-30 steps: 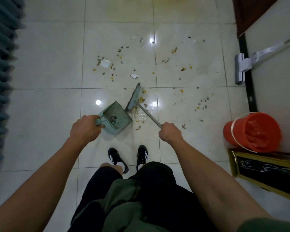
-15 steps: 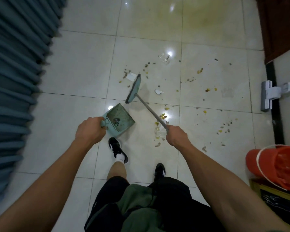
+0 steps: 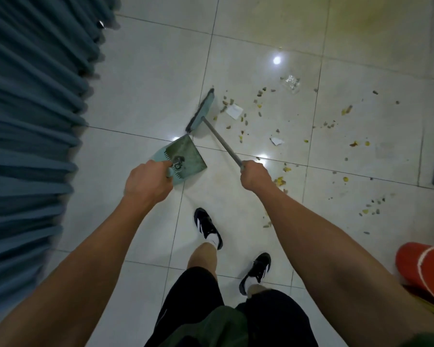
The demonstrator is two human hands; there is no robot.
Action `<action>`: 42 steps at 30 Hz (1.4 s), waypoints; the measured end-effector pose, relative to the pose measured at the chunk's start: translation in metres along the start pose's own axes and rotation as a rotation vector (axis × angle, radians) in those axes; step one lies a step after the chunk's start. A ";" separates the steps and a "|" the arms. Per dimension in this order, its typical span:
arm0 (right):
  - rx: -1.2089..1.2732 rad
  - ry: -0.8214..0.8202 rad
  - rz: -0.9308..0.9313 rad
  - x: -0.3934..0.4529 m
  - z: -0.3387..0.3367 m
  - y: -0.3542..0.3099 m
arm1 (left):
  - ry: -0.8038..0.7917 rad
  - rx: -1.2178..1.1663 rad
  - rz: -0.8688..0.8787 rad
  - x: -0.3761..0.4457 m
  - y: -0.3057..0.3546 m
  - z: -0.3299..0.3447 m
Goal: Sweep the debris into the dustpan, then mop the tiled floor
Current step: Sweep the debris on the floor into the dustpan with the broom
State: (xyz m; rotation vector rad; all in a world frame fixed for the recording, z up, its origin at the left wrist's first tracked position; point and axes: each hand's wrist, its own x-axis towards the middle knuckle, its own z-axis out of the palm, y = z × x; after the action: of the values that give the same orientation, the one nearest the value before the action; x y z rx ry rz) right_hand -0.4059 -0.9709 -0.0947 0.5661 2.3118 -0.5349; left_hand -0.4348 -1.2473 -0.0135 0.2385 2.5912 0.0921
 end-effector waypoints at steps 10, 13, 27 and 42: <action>0.076 -0.102 0.122 0.022 0.001 -0.007 | -0.011 0.017 0.000 0.030 0.009 -0.006; 0.067 -0.112 0.177 0.010 0.004 0.019 | 0.002 0.045 0.026 0.023 0.017 0.000; 0.226 -0.109 0.360 -0.118 0.046 0.188 | 0.017 0.247 0.206 -0.031 0.111 0.039; 0.273 0.056 0.431 -0.216 0.071 0.300 | -0.005 0.325 0.381 -0.070 0.204 0.058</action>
State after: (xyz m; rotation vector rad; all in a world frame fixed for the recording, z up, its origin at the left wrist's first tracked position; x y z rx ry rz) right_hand -0.0656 -0.8143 -0.0567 1.1879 2.0896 -0.6295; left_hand -0.3153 -1.0594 -0.0053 0.8462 2.5129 -0.1961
